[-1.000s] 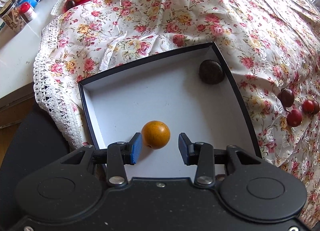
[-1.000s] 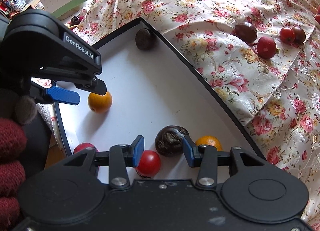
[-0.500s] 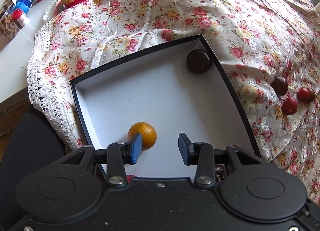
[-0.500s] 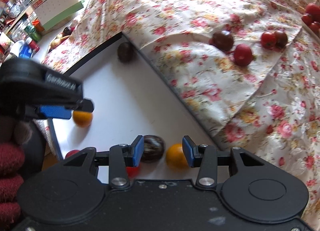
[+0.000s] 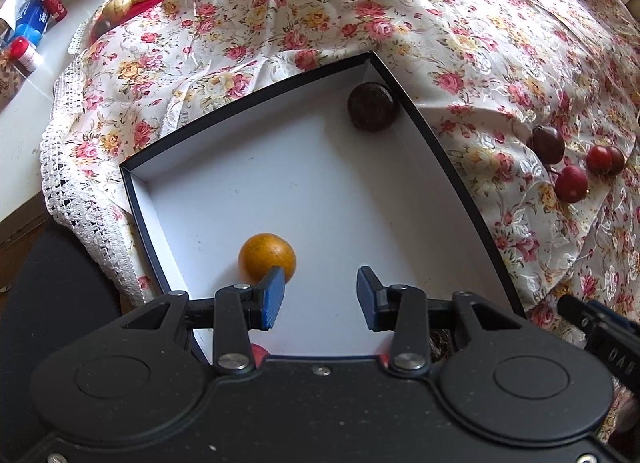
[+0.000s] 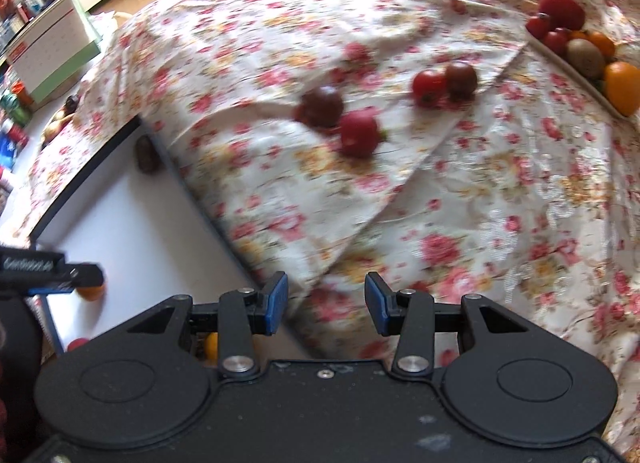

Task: Organize fruits
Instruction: 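Move both open tools back toward the fruit row on the cloth, then grasp a dark red plum with the left tool while the right tool grasps a brown tomato, then carry both fruits into the box and open both tools to release them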

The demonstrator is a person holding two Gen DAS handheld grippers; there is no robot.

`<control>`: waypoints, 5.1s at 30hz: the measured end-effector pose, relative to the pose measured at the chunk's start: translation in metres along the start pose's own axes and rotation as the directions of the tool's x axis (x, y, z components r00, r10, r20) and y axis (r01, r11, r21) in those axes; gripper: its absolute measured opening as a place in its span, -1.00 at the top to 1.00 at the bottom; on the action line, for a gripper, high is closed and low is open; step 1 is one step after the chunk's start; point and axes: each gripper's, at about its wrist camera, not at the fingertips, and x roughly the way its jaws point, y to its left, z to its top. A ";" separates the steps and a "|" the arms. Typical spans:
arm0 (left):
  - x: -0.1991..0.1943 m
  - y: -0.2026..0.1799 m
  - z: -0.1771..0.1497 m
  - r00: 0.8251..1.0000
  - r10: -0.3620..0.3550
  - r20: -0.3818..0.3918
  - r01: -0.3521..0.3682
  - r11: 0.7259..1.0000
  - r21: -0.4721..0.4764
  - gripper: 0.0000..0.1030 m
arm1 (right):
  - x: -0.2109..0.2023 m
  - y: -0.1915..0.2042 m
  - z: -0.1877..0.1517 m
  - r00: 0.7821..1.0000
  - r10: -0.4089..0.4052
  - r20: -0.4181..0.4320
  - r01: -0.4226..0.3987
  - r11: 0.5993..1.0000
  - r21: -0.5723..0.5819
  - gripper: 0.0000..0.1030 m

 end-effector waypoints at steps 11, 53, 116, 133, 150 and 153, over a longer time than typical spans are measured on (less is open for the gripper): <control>-0.009 -0.021 -0.005 0.999 -0.035 0.022 0.034 0.997 0.063 0.06 | 0.003 -0.067 0.030 0.998 -0.066 0.011 0.065 0.992 0.105 0.12; 0.044 -0.191 0.082 0.982 -0.180 0.055 0.164 0.961 0.223 0.07 | 0.055 -0.116 0.131 0.968 -0.050 0.246 -0.006 0.975 0.223 0.10; -0.028 -0.005 -0.015 0.980 0.027 0.196 -0.032 0.999 0.018 0.14 | -0.049 0.054 -0.054 0.969 0.247 -0.023 -0.247 0.969 -0.022 0.26; -0.006 -0.012 -0.014 0.994 0.039 0.101 -0.043 0.998 0.041 0.14 | -0.027 0.063 -0.077 0.973 0.206 -0.102 -0.213 0.975 -0.064 0.26; -0.003 -0.008 -0.013 0.997 0.028 0.077 -0.030 0.999 0.029 0.14 | -0.021 0.063 -0.076 0.977 0.184 -0.111 -0.192 0.979 -0.065 0.25; -0.006 -0.009 -0.013 0.996 0.016 0.085 -0.019 0.999 0.031 0.14 | -0.020 0.064 -0.076 0.977 0.184 -0.112 -0.192 0.979 -0.067 0.25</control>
